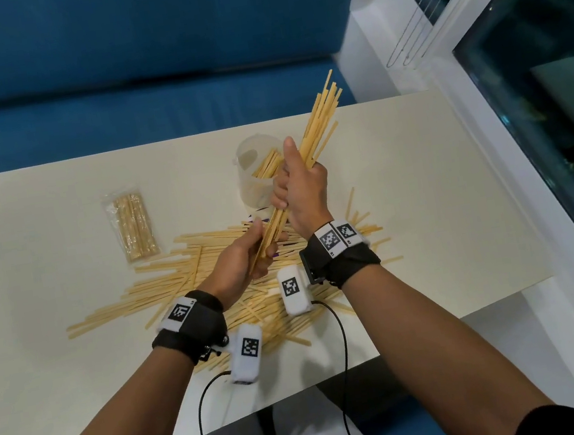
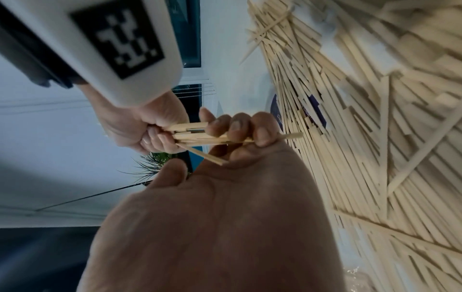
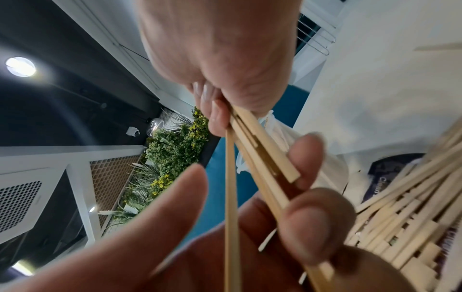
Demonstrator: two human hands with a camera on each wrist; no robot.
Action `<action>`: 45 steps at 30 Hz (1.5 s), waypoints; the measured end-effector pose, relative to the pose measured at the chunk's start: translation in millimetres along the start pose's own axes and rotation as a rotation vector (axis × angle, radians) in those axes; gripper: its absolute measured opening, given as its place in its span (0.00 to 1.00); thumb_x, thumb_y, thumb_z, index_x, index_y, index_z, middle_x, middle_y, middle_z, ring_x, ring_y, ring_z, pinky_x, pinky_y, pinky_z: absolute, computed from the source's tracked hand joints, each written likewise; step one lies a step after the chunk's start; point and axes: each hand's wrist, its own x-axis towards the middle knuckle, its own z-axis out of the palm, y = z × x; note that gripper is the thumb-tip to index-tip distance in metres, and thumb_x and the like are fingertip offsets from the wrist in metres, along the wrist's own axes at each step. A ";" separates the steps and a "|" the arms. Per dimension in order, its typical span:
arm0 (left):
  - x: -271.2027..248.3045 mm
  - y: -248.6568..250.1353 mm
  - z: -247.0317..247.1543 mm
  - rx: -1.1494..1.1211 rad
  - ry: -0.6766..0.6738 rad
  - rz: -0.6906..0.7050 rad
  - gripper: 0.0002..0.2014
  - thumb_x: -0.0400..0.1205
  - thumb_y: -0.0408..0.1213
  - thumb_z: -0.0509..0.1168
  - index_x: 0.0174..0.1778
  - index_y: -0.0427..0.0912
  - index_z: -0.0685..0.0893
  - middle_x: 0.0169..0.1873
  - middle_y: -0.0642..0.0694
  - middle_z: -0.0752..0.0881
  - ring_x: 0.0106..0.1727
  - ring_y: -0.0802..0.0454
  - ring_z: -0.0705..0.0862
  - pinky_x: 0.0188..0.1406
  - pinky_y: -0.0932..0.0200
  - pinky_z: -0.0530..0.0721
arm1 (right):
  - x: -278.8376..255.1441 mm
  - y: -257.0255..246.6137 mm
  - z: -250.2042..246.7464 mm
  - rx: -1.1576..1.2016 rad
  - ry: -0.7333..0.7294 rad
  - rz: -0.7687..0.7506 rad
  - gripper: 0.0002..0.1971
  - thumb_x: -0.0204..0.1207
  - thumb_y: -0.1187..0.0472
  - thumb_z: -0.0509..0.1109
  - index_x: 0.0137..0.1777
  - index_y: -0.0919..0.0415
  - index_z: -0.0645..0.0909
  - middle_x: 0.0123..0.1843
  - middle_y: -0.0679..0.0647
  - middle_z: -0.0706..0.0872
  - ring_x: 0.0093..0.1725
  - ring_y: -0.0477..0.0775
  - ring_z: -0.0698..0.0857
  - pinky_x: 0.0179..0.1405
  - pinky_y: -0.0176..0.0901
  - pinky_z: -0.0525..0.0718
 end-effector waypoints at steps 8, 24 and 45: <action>-4.9 -1.1 4.0 0.298 0.084 0.118 0.18 0.93 0.52 0.50 0.45 0.44 0.74 0.32 0.55 0.72 0.32 0.58 0.68 0.36 0.63 0.71 | -1.1 3.5 0.8 0.082 -0.011 0.008 0.29 0.88 0.45 0.68 0.25 0.54 0.67 0.22 0.53 0.61 0.18 0.53 0.64 0.23 0.44 0.73; -12.4 -26.0 -13.4 0.487 0.165 0.155 0.24 0.92 0.57 0.51 0.38 0.47 0.79 0.27 0.54 0.72 0.31 0.52 0.69 0.38 0.51 0.69 | 1.6 -17.3 -10.9 0.124 0.111 -0.020 0.27 0.90 0.45 0.65 0.28 0.55 0.67 0.22 0.49 0.65 0.21 0.49 0.61 0.20 0.40 0.60; -11.5 4.7 -0.6 0.071 0.195 0.211 0.15 0.94 0.39 0.52 0.46 0.39 0.79 0.28 0.49 0.66 0.27 0.54 0.62 0.25 0.62 0.62 | -31.6 12.7 -17.1 -0.338 -0.156 0.080 0.26 0.82 0.33 0.69 0.46 0.59 0.86 0.23 0.48 0.69 0.21 0.49 0.67 0.18 0.40 0.65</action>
